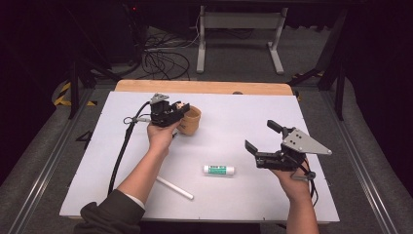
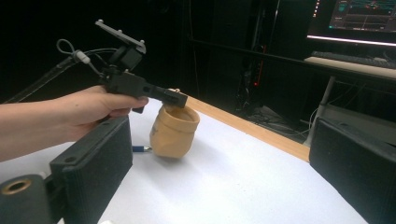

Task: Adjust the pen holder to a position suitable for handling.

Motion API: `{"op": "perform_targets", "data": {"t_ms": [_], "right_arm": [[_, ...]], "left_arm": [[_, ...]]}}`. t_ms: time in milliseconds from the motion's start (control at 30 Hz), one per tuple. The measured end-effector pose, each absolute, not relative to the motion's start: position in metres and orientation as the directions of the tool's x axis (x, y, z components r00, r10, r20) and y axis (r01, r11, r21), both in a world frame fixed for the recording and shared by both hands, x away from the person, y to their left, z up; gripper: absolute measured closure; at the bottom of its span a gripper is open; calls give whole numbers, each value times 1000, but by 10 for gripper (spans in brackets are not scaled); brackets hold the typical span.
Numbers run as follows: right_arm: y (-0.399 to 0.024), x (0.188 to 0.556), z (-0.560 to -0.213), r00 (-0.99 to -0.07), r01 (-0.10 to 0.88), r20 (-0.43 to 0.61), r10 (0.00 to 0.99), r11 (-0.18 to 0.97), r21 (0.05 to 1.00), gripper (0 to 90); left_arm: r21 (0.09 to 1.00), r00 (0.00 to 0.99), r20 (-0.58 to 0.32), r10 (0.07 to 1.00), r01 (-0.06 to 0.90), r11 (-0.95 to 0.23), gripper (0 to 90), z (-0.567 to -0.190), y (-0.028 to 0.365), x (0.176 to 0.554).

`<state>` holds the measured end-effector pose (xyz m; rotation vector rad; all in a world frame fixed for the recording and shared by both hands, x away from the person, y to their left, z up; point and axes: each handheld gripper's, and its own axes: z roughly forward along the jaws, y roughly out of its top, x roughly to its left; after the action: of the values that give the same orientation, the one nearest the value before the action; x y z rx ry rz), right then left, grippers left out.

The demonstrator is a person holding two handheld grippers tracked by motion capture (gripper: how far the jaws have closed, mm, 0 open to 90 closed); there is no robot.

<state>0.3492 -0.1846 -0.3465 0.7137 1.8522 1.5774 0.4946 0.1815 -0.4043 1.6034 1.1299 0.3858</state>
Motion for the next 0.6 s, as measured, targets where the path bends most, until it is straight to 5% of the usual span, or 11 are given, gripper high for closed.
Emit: {"op": "perform_targets", "data": {"t_ms": [600], "right_arm": [[-179, 349, -346, -684, 18, -99, 723, 153, 988, 68]], "left_arm": [[897, 593, -282, 755, 442, -12, 561, -413, 163, 439]]}}
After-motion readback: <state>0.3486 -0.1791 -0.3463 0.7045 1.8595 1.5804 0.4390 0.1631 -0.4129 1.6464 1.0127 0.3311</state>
